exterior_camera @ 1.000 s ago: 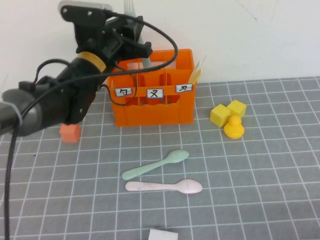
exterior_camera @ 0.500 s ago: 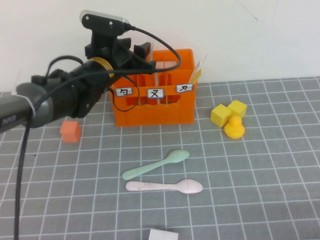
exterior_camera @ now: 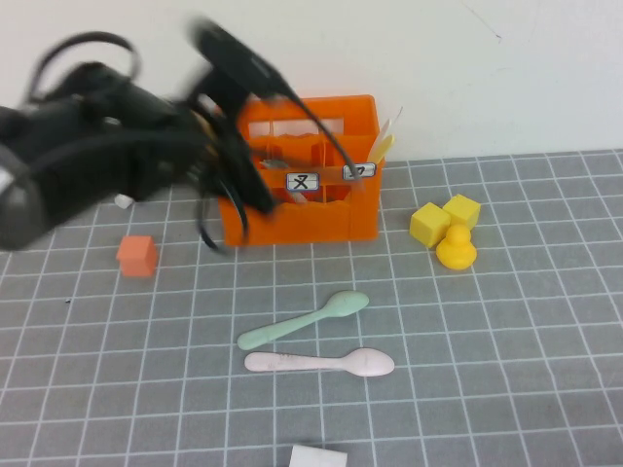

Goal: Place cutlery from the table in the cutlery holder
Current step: Pick up the spoon

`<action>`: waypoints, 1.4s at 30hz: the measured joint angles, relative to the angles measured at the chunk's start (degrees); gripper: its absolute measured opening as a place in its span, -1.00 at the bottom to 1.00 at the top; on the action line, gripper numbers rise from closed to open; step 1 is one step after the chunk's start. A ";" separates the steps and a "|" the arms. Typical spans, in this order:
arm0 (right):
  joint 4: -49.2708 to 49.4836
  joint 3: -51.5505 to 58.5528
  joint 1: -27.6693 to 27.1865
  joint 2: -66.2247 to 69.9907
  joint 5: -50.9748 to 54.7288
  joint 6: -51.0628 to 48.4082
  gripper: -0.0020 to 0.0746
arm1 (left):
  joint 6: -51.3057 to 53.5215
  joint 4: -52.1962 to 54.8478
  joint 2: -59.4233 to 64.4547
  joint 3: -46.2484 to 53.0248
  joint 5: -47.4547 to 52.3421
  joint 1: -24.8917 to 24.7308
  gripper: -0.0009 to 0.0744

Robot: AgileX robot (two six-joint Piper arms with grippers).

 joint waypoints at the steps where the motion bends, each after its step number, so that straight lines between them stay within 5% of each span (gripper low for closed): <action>1: 0.00 0.00 0.00 0.00 0.00 0.00 -0.95 | 5.33 -2.57 0.05 0.00 3.76 -1.49 -0.94; 12: 0.00 0.00 0.00 0.00 0.00 0.00 -0.95 | 55.65 -33.76 4.14 0.00 36.72 -5.59 -0.96; 22: 0.00 0.00 0.00 0.00 0.00 0.00 -0.95 | 50.64 -33.85 12.57 -0.45 31.95 -5.67 -0.94; 32: 0.00 0.00 0.00 0.00 0.00 0.00 -0.95 | 53.44 -28.26 18.17 -0.45 24.92 -5.67 0.01; 42: 0.00 0.00 0.00 0.00 0.00 0.00 -0.95 | 57.10 -23.71 18.66 -0.45 17.12 -5.67 0.11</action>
